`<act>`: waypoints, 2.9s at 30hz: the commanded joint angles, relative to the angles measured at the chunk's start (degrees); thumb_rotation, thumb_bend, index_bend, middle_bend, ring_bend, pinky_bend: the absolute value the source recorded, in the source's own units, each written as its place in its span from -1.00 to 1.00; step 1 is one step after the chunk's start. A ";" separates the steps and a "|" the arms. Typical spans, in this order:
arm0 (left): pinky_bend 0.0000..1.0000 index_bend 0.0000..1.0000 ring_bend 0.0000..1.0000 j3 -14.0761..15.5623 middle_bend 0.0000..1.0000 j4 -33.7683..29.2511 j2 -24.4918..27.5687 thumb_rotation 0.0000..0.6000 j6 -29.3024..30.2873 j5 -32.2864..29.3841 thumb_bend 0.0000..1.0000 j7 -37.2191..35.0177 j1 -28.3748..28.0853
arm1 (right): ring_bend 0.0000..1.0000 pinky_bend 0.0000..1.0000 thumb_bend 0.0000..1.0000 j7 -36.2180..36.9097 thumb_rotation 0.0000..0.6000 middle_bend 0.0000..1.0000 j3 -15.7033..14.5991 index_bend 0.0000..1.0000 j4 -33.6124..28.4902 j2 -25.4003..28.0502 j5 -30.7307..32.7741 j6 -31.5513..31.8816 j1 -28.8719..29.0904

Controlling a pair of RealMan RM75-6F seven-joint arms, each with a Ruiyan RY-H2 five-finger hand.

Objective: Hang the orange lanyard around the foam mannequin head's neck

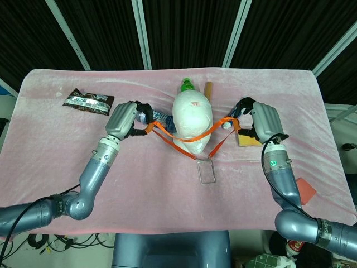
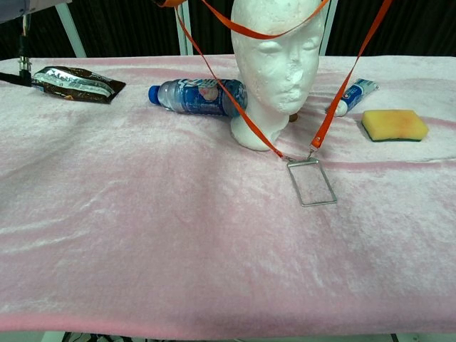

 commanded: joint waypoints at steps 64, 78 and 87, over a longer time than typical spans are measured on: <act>-0.26 0.45 -0.19 -9.53 0.24 40.34 -19.99 1.00 -8.02 -7.82 -0.01 -21.94 -7.63 | -0.17 -0.29 -0.10 6.95 1.00 -0.34 -1.21 0.55 40.81 -12.30 15.81 -19.55 20.43; -0.26 0.44 -0.19 -10.12 0.23 57.10 -27.43 1.00 -14.17 -8.10 -0.02 -24.70 -12.07 | -0.17 -0.29 -0.10 7.19 1.00 -0.34 -3.63 0.55 50.93 -15.97 14.97 -25.91 21.63; -0.26 0.38 -0.23 -10.06 0.21 65.05 -31.29 1.00 -19.01 -6.53 -0.09 -27.90 -14.28 | -0.17 -0.30 -0.10 7.39 1.00 -0.34 -5.12 0.55 55.93 -18.47 13.99 -28.45 22.10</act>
